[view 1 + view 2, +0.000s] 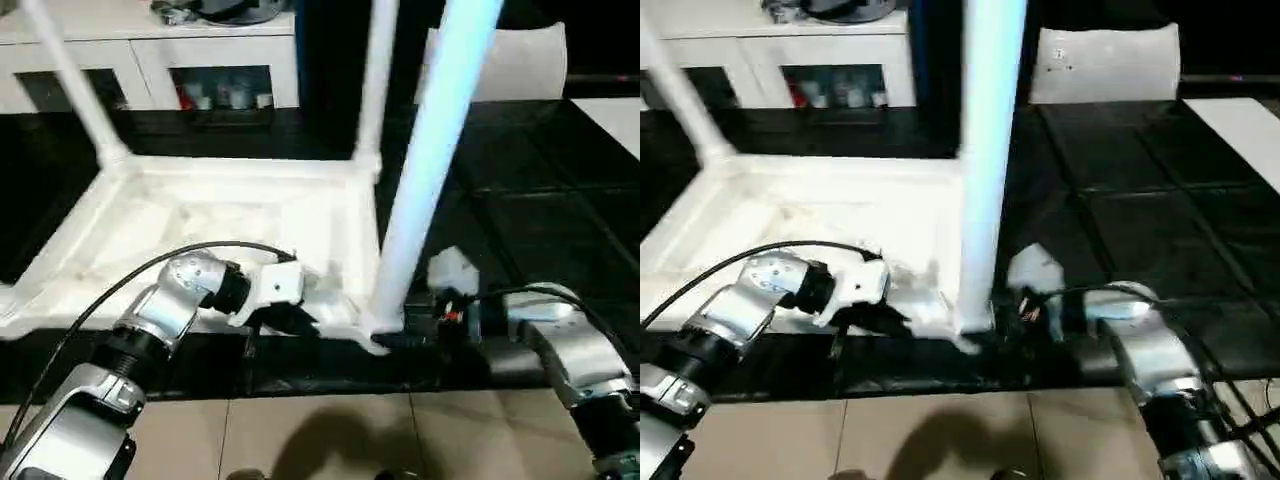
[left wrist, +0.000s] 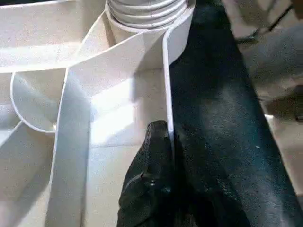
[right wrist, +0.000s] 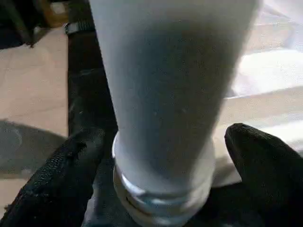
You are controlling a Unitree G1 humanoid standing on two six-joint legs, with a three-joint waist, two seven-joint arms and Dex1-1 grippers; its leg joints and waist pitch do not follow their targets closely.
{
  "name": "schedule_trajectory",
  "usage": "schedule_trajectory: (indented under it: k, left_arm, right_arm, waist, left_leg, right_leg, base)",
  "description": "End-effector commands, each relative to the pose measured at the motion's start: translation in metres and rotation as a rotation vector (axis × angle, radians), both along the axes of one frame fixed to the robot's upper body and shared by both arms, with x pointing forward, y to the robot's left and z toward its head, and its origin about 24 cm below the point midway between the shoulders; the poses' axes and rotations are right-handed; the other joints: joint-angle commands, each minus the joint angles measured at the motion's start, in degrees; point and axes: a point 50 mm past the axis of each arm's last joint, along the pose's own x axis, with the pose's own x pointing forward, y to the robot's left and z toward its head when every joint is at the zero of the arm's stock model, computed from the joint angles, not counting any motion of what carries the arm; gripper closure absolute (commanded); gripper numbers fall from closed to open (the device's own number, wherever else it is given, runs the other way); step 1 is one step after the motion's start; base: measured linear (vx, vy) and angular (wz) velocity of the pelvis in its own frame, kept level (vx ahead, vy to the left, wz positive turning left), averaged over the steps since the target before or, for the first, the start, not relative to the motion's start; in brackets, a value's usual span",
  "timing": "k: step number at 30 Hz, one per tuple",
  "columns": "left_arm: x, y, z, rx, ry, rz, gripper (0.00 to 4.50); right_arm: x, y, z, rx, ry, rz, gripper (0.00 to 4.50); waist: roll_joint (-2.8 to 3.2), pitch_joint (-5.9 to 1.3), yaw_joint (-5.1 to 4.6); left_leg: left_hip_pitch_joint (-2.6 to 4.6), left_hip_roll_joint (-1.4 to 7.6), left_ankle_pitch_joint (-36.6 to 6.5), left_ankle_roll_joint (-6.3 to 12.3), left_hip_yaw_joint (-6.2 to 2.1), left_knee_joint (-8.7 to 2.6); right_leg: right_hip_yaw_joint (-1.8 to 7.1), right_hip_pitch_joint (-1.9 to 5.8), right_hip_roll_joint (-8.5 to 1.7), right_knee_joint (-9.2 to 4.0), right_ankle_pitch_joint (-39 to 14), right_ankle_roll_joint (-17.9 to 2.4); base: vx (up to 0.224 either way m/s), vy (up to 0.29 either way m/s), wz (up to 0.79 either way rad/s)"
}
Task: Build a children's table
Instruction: Rotate leg to tighten
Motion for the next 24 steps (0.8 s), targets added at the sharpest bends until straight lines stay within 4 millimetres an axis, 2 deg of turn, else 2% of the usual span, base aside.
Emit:
schedule_trajectory:
  k: [1, 3, 6, 7, 10, 11, 16, 18, 24]
  left_arm:
    - [0.002, -0.009, 0.011, 0.021, -0.045, -0.104, 4.50]
    - [0.002, -0.009, 0.011, 0.025, -0.045, -0.114, 4.50]
    - [0.002, -0.008, 0.011, 0.030, -0.045, -0.126, 4.50]
    - [0.002, -0.008, 0.010, 0.033, -0.043, -0.133, 4.50]
    - [0.002, -0.007, 0.010, 0.035, -0.043, -0.137, 4.50]
    - [0.003, -0.006, 0.009, 0.037, -0.044, -0.138, 4.50]
    - [0.004, -0.003, 0.008, 0.048, -0.045, -0.136, 4.50]
    - [0.004, -0.003, 0.008, 0.048, -0.045, -0.134, 4.50]
    - [0.006, -0.003, 0.008, -0.010, -0.022, -0.062, 4.50]
  right_arm:
    - [0.005, 0.003, 0.002, -0.015, -0.012, 0.035, 0.05]
    - [0.007, 0.006, 0.001, -0.012, -0.007, 0.043, 0.38]
    - [0.009, 0.009, 0.001, -0.007, 0.006, 0.064, 0.44]
    - [0.009, 0.011, 0.001, -0.003, 0.013, 0.078, 0.73]
    - [0.009, 0.011, 0.000, -0.005, 0.015, 0.088, 0.86]
    - [0.009, 0.011, 0.000, -0.008, 0.016, 0.095, 0.99]
    - [0.009, 0.011, -0.002, -0.007, 0.028, 0.106, 1.43]
    - [0.009, 0.011, -0.002, -0.003, 0.035, 0.108, 1.67]
    - [0.005, 0.017, -0.004, 0.092, 0.090, 0.076, 1.76]
  waist:
    - [-1.05, -4.25, -0.17]
    - [-1.02, -4.24, -0.20]
    - [-0.88, -4.32, -0.12]
    - [-0.77, -4.35, -0.10]
    - [-0.80, -4.40, -0.03]
    - [-0.64, -4.37, -0.04]
    - [-0.74, -4.42, 0.04]
    - [-0.61, -4.39, 0.08]
    - [-0.64, -4.41, 0.14]
  left_leg:
    - [-0.80, 0.02, -6.0, 5.35, 1.10, -3.80]
    - [-0.86, -0.03, -6.1, 5.24, 1.15, -3.75]
    - [-0.81, 0.09, -5.7, 5.26, 1.12, -3.76]
    - [-0.86, 0.09, -5.6, 5.30, 1.11, -3.73]
    - [-0.82, 0.14, -5.7, 5.22, 1.11, -3.73]
    - [-0.83, 0.11, -6.0, 5.23, 1.13, -3.71]
    - [-0.84, 0.02, -6.0, 5.00, 1.14, -3.70]
    - [-0.85, 0.03, -6.0, 4.98, 1.11, -3.72]
    - [-0.87, 0.15, -5.8, 5.04, 1.11, -3.72]
  right_leg:
    - [3.10, 3.89, -2.81, -3.97, -21.5, -5.7]
    - [3.09, 3.94, -2.83, -4.02, -21.4, -5.7]
    - [3.11, 3.94, -2.76, -3.87, -20.4, -5.9]
    - [3.10, 3.98, -2.71, -3.80, -20.0, -6.1]
    - [3.12, 3.99, -2.75, -3.72, -19.7, -6.4]
    - [3.12, 3.99, -2.71, -3.80, -19.6, -6.3]
    - [3.04, 4.10, -2.67, -3.83, -20.1, -6.0]
    - [3.04, 4.07, -2.68, -3.85, -20.3, -6.0]
    - [3.08, 4.06, -2.71, -3.76, -19.7, -6.5]
  base:
    - [0.000, 0.000, 0.00]
    - [0.000, 0.000, 0.00]
    - [0.000, 0.000, 0.00]
    - [0.000, 0.000, 0.00]
    - [0.000, 0.000, 0.00]
    - [0.000, 0.000, 0.00]
    - [0.000, 0.000, 0.00]
    - [0.000, 0.000, 0.00]
    - [0.000, 0.000, 0.00]
